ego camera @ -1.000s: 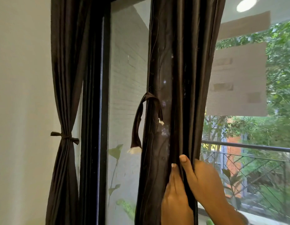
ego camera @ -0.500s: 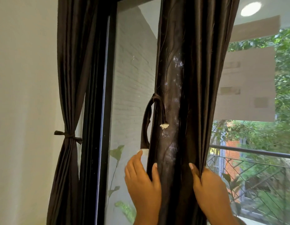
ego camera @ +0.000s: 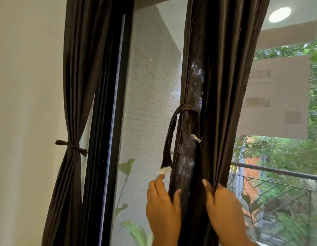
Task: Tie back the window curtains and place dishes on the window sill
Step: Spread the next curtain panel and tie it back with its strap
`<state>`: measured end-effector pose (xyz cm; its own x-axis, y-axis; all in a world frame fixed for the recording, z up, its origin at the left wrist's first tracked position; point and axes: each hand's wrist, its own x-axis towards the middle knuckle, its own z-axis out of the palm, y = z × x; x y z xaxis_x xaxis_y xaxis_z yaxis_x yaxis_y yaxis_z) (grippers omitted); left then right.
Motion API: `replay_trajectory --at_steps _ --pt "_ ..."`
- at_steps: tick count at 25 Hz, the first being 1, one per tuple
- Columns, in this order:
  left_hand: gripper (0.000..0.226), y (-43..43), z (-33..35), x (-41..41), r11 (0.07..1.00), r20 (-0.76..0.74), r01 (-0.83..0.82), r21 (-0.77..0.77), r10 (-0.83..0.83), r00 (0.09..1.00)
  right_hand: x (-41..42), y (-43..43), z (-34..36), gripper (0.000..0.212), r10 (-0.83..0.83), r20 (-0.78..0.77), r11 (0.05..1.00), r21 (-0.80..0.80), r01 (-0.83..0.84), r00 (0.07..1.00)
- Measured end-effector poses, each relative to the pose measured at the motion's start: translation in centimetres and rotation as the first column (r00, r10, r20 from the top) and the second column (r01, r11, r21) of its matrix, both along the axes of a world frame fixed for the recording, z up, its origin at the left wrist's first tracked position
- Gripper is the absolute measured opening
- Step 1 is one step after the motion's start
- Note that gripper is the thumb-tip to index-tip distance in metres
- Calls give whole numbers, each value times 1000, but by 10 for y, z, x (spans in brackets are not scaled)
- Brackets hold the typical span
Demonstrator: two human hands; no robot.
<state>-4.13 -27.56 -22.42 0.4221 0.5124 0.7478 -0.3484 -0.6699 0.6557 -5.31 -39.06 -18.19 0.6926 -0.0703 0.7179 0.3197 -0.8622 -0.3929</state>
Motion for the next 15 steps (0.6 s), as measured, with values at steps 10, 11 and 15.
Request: replay_trajectory --at_steps 10,11,15 --pt "9 -3 -11 5 990 -56 141 9 -140 989 14 7 -2 43 17 -21 999 42 -16 1000" --pt "15 -7 -16 1 985 -26 171 2 -171 985 15 9 -2 42 33 -25 998 53 -32 999" --pt "25 -24 -30 -8 968 93 244 52 -248 964 14 20 -2 41 147 -34 983 117 -142 989"
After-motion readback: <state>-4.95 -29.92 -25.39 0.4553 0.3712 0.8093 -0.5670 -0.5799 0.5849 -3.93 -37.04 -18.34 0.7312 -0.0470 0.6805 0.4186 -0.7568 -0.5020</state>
